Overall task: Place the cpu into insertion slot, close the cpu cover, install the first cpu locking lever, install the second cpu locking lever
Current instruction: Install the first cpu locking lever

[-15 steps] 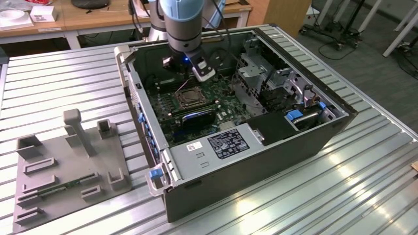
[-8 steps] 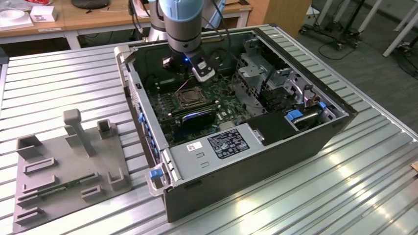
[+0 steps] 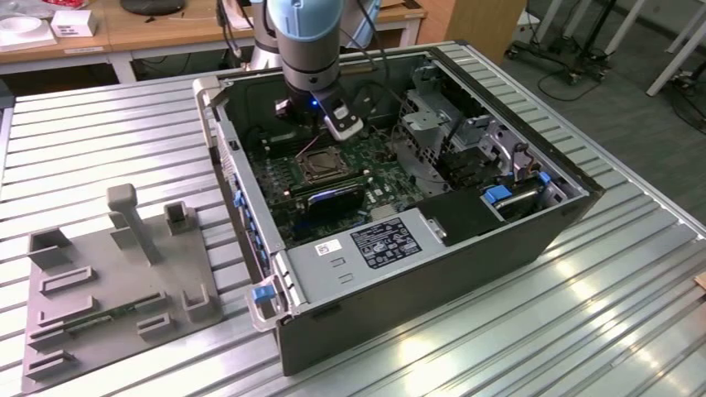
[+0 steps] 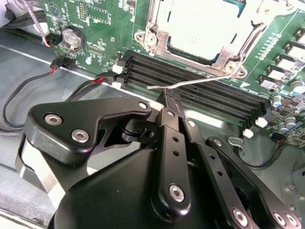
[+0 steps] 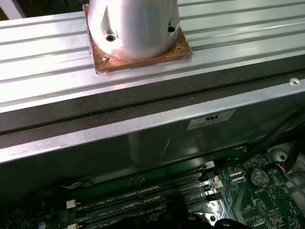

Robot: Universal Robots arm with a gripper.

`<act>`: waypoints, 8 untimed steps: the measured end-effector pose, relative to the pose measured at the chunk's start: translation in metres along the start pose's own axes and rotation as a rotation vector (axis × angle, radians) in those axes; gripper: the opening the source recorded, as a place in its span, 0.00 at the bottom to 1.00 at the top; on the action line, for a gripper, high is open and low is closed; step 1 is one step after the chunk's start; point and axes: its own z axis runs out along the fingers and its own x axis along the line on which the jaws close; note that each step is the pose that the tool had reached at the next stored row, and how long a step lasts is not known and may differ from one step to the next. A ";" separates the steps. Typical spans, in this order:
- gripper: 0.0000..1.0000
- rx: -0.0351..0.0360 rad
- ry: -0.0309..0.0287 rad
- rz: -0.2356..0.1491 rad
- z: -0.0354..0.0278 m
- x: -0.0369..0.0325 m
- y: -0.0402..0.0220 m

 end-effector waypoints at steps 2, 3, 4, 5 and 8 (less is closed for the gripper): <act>0.11 -0.0005 -0.0015 0.000 0.0006 0.0000 -0.0006; 0.11 -0.0007 -0.0020 -0.001 0.0008 0.0001 -0.0009; 0.11 -0.0009 -0.0023 -0.001 0.0008 -0.0001 -0.0015; 0.11 -0.0010 -0.0026 -0.001 0.0007 -0.0003 -0.0021; 0.11 -0.0014 -0.0037 -0.001 0.0005 -0.0006 -0.0035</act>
